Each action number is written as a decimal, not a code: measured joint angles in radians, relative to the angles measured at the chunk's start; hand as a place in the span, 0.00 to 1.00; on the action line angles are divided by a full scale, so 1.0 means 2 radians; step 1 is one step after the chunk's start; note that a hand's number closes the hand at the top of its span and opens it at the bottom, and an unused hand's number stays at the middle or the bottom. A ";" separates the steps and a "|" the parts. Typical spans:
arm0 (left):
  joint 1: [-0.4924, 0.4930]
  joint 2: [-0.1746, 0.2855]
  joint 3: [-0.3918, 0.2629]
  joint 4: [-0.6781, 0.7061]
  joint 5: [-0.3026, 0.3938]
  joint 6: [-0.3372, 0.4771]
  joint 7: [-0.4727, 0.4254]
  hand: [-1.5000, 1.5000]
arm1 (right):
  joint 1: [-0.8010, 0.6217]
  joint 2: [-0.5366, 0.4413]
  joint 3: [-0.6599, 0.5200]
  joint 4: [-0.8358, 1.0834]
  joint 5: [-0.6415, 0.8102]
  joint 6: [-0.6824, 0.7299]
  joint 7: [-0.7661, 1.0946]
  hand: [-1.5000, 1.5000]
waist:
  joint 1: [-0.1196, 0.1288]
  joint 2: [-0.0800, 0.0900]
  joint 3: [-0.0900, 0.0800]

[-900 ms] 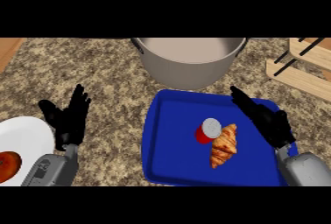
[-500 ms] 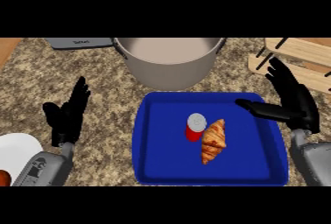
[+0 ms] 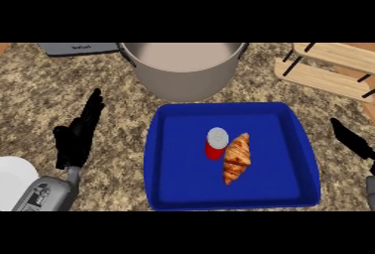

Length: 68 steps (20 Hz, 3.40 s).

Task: Pick the croissant from the tray and place it in the tiered shelf

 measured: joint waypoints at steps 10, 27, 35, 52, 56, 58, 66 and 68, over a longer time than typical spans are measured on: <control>-0.003 -0.003 -0.023 -0.016 -0.015 -0.020 -0.006 0.50 | 0.128 0.082 0.086 -0.145 0.205 -0.005 0.130 0.00 | 0.037 0.009 0.000; -0.016 -0.017 -0.039 -0.019 -0.028 -0.029 -0.004 0.50 | 0.049 0.182 0.172 -0.211 0.433 0.397 0.430 0.00 | 0.070 0.015 0.000; -0.026 -0.021 -0.034 -0.012 -0.027 -0.033 -0.001 0.50 | -0.017 0.242 0.187 -0.191 0.474 0.489 0.464 0.00 | 0.069 0.014 0.002; -0.007 -0.029 -0.033 -0.006 -0.036 -0.040 -0.018 0.50 | -0.106 0.252 0.149 -0.117 0.482 0.538 0.468 0.00 | 0.068 0.013 0.004; -0.013 -0.027 -0.027 -0.006 -0.034 -0.045 -0.014 0.50 | -0.113 0.252 0.145 -0.100 0.480 0.535 0.469 0.00 | 0.068 0.013 0.004; -0.015 -0.027 -0.025 -0.005 -0.035 -0.046 -0.013 0.50 | -0.114 0.253 0.145 -0.096 0.480 0.535 0.469 0.00 | 0.067 0.012 0.004; -0.012 -0.034 -0.023 -0.004 -0.039 -0.044 -0.013 0.50 | -0.121 0.253 0.135 -0.069 0.475 0.532 0.469 0.00 | 0.067 0.012 0.004; -0.013 -0.030 -0.018 0.001 -0.037 -0.050 -0.017 0.50 | -0.118 0.253 0.135 -0.064 0.473 0.530 0.469 0.00 | 0.066 0.012 0.004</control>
